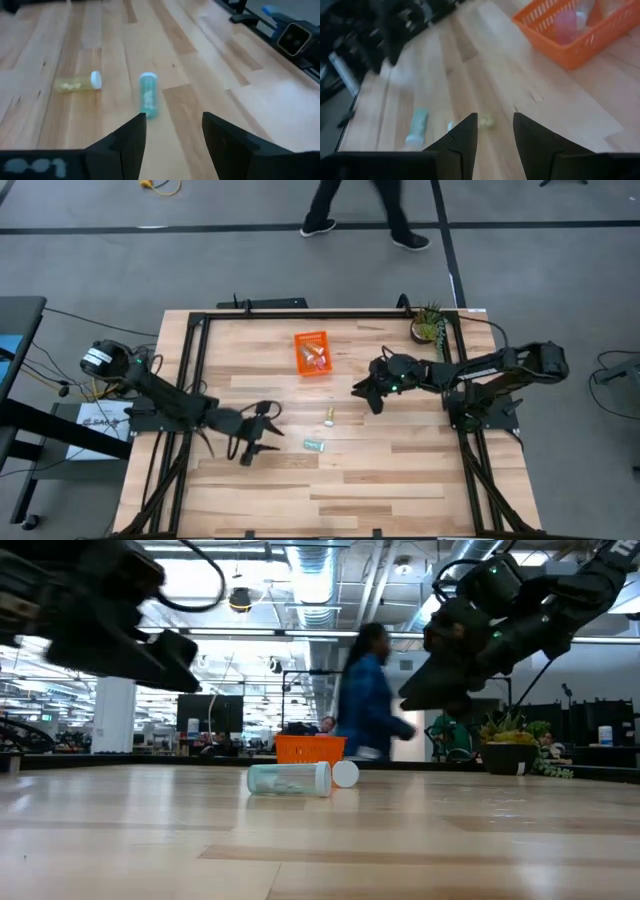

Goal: Pick and place pill bottles into a basket
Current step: Put the yellow pill bottle into the orange bin

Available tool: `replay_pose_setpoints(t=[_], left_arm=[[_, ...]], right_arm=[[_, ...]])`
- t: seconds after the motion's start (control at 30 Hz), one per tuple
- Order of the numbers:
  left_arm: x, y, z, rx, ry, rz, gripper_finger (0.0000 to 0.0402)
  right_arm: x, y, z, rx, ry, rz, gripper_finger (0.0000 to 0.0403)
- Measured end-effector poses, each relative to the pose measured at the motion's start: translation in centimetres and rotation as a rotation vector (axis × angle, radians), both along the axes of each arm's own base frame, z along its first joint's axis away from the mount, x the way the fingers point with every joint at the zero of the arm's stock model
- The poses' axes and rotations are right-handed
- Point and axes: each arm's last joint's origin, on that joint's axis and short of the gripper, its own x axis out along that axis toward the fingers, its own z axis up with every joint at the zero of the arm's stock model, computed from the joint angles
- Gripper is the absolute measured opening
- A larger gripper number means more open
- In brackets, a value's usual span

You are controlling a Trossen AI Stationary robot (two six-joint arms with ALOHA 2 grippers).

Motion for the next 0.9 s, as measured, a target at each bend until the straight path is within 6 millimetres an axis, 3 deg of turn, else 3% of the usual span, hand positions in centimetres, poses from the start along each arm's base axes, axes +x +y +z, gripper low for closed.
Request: replay_pose_setpoints(t=[0.17,0.33,0.57,0.9], left_arm=[[-0.3,-1.6,0.3,0.03,-0.106,0.043,0.0183],[-0.4,-1.9,0.4,0.034,-0.118,0.052,0.0183],[-0.5,-1.9,0.1,0.133,-0.111,0.021,0.0183],[0.4,-0.2,0.4,0.121,-0.134,-0.016,0.0183]], right_arm=[[1.4,2.5,-0.5,-0.015,-0.09,0.071,0.0118],[2.0,5.4,-0.3,-0.098,-0.18,0.224,0.0118],[2.7,4.1,1.6,-0.316,-0.154,0.273,0.0118],[4.3,2.9,4.3,-0.544,0.221,0.497,0.0118]])
